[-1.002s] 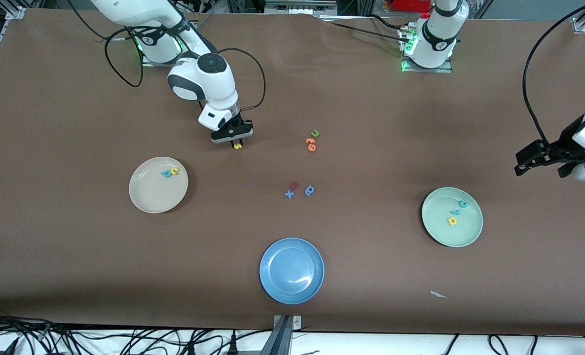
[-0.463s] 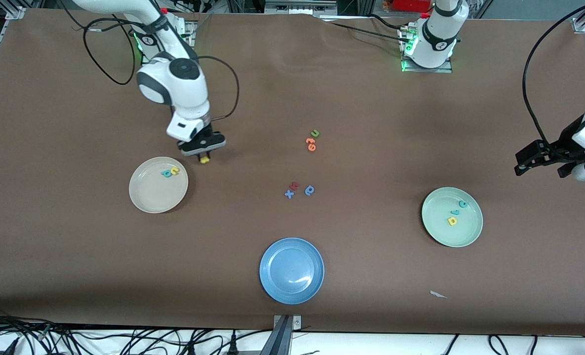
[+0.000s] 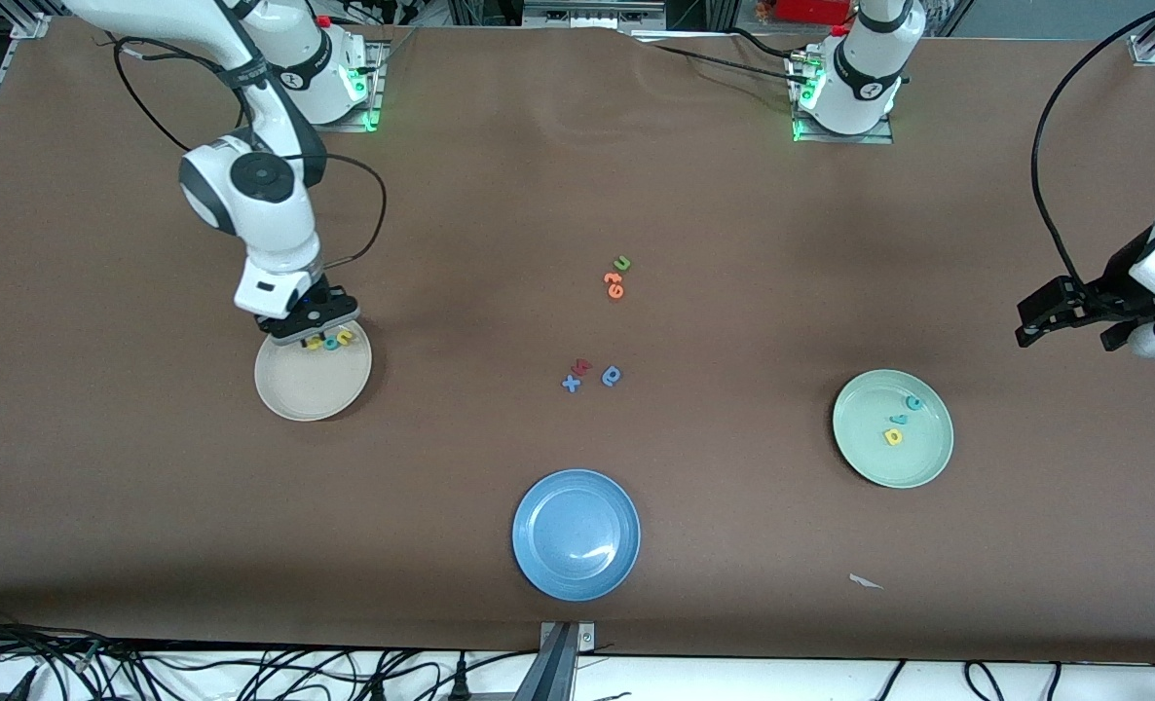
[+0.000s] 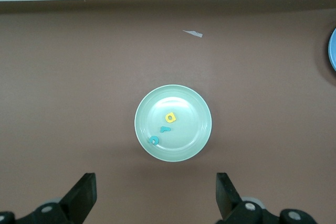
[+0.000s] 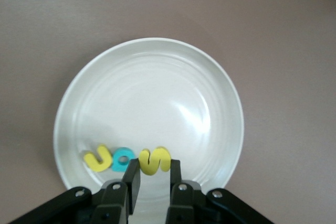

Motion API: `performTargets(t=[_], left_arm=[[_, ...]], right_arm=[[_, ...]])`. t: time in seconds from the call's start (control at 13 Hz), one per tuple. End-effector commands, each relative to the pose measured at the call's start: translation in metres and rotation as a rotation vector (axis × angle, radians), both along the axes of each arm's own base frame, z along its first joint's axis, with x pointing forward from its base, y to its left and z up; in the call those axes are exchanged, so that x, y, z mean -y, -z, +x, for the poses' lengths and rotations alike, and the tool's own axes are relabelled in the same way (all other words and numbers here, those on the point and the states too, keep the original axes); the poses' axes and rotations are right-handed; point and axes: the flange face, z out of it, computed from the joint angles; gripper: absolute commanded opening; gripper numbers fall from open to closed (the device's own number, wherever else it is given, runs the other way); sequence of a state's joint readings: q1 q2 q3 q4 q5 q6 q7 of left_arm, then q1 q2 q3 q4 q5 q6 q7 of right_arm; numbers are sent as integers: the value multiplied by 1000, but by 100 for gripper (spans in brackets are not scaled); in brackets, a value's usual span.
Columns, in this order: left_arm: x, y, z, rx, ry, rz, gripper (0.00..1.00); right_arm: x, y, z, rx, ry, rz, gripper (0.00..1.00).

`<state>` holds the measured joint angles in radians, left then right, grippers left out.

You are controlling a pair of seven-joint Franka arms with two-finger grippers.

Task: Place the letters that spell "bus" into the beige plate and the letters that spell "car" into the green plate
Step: 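Carry the s to the beige plate and open the right gripper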

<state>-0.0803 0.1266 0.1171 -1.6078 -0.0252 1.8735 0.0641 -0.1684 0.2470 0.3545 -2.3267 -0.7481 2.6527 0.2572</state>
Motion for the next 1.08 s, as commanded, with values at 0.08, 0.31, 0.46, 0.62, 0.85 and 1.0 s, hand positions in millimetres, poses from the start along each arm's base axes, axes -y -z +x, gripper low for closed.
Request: performTargets(t=[0.08, 0.31, 0.46, 0.62, 0.85, 1.0], left_arm=[[0, -2, -1, 3, 11, -22, 100], [1, -2, -1, 3, 13, -22, 100], [1, -2, -1, 3, 13, -22, 100], [0, -2, -1, 3, 11, -22, 100], [1, -2, -1, 3, 13, -22, 100], [1, -2, -1, 3, 13, -22, 100]], right_arm=[[-8, 1, 14, -12, 25, 51, 31], [-8, -1, 20, -7, 38, 62, 66], [-8, -6, 25, -2, 72, 87, 88], [-7, -5, 25, -7, 79, 88, 99], [-5, -8, 24, -47, 155, 98, 99], [-9, -30, 36, -93, 222, 73, 99]])
